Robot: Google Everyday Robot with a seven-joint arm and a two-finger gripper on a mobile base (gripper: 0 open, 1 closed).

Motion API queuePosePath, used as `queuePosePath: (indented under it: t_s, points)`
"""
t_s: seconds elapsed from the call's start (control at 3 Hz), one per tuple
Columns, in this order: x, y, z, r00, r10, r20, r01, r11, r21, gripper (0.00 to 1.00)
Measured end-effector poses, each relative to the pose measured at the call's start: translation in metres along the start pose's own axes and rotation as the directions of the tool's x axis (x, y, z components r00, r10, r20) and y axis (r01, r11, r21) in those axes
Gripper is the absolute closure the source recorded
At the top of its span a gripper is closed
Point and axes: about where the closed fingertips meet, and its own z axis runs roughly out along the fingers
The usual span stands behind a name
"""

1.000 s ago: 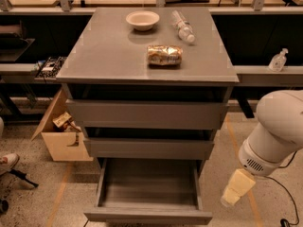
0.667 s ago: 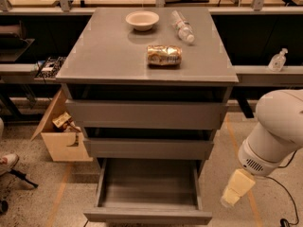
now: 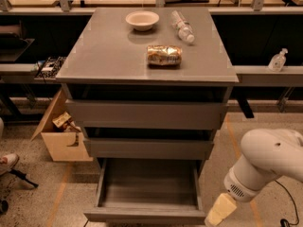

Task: Close bottom drawer

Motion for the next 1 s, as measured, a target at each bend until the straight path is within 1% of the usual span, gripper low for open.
queuePosePath:
  t_s: [0.33,0.67,1.0]
  points:
    - [0.004,0.012,0.073,0.998,0.056,0.004,-0.056,0.9947,-0.087,0.00]
    - [0.002,0.021,0.147,0.994,0.098,0.043,-0.090,0.9822,-0.165,0.00]
    - [-0.008,0.024,0.207,0.988,0.128,0.089,-0.105,0.9677,-0.229,0.00]
